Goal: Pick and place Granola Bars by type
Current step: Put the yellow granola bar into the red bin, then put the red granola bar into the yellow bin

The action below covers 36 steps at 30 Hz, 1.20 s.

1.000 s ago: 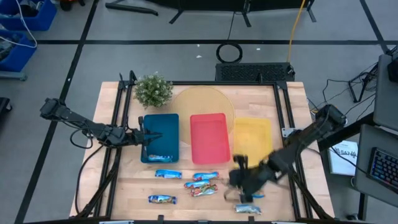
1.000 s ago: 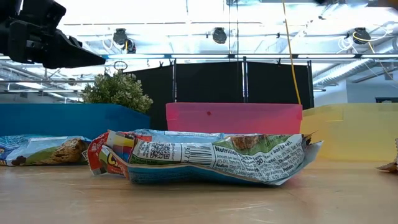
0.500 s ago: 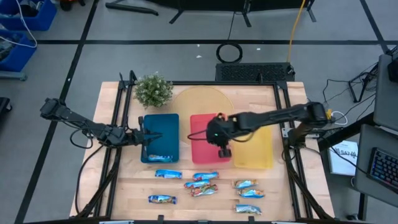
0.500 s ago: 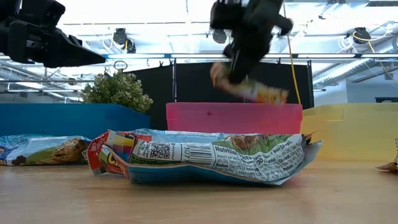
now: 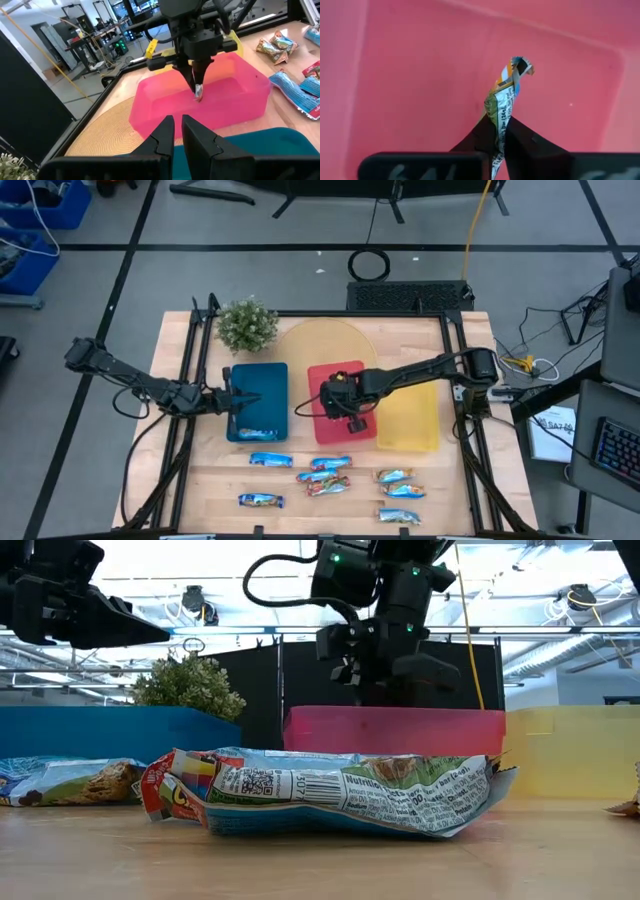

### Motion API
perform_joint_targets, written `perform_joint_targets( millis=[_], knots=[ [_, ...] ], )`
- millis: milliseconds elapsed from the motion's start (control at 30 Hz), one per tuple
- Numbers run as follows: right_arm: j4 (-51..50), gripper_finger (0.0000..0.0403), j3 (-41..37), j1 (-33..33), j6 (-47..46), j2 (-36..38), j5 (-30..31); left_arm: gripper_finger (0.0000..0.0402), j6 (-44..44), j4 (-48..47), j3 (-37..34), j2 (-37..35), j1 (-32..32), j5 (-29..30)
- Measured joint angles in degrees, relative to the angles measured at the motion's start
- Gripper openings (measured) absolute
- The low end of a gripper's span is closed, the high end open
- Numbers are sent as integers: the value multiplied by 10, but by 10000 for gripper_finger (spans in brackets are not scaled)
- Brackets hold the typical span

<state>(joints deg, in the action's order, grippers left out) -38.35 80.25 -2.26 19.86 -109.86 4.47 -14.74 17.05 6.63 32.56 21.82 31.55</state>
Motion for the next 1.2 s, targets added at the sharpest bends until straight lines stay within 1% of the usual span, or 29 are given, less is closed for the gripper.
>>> perform_joint_targets(
  millis=[233,367,467,567,733,867,1000,1100,1200],
  knots=[
    [24,87,0,-1,-3,20,0,44,5,0,0,0,0,0],
    [41,123,0,-4,-11,46,2,44,3,-2,0,0,0,0],
    [44,138,0,-13,-18,81,4,44,2,-2,0,0,0,0],
    [45,142,0,-25,-49,126,3,44,2,-2,0,0,0,0],
    [41,123,-17,-60,-95,213,5,44,2,0,0,0,0,0],
    [39,96,-73,-97,-119,286,57,44,-10,0,0,0,0,-5],
    [46,63,-162,-138,-144,381,112,40,-12,-5,0,0,0,-13],
    [118,33,-254,-164,-153,458,152,27,-1,0,0,0,0,-19],
    [216,6,-344,-170,-150,531,163,10,5,44,0,0,0,-25]
  ],
)
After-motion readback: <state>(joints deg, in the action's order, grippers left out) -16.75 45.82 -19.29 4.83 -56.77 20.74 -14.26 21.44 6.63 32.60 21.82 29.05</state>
